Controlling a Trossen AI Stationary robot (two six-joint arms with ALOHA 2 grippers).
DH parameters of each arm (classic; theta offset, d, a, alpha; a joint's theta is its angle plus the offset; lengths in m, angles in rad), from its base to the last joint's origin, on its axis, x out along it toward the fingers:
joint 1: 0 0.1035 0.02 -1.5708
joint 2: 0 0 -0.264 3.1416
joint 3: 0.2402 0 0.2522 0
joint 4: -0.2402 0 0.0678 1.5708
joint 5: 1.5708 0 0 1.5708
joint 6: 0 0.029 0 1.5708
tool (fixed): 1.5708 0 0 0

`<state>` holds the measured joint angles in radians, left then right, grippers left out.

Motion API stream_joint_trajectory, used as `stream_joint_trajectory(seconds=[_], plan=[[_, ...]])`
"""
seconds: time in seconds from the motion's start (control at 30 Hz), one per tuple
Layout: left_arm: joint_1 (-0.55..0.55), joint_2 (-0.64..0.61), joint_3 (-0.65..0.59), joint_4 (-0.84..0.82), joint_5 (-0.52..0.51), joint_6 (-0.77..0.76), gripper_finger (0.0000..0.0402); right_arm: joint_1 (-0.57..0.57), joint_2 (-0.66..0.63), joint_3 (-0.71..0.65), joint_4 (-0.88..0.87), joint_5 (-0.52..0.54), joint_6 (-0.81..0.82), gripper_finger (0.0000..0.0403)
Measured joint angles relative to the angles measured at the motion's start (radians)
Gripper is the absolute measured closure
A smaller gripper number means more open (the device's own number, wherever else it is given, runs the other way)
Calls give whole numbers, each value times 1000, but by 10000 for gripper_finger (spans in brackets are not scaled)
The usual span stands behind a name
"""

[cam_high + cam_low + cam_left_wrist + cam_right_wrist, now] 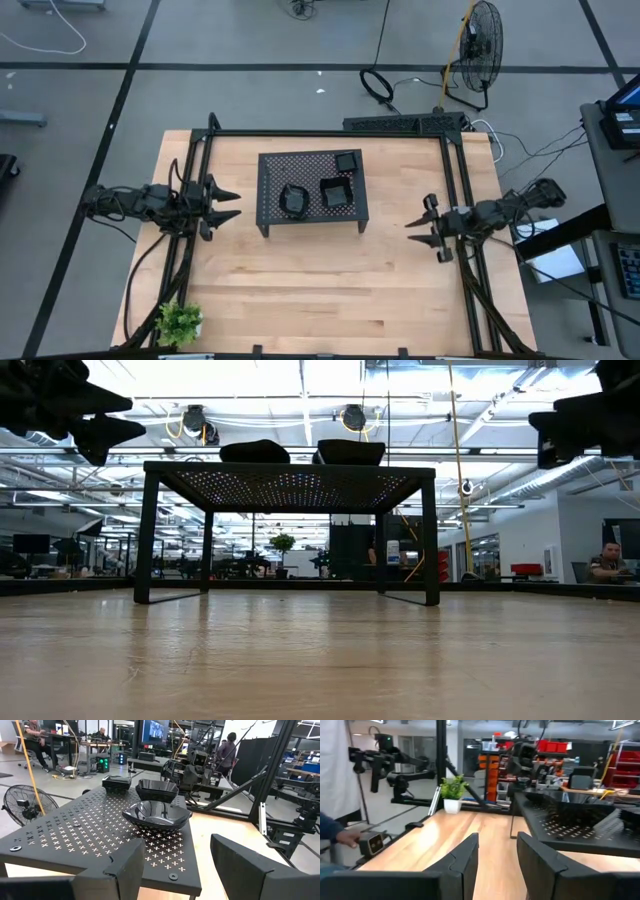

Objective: Pick & Place Mini shaped plates
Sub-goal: Return to Home Position

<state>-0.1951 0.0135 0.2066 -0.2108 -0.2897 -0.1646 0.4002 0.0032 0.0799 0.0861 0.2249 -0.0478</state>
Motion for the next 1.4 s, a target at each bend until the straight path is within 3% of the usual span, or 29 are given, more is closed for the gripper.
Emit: stream_joint_trajectory(seconds=[0.3,1.4], plan=[[0,0,0,0,0,-1,174,-61,0,-5,-28,-15,4,281],[0,0,0,0,0,0,174,-61,29,-32,8,-16,2,280]])
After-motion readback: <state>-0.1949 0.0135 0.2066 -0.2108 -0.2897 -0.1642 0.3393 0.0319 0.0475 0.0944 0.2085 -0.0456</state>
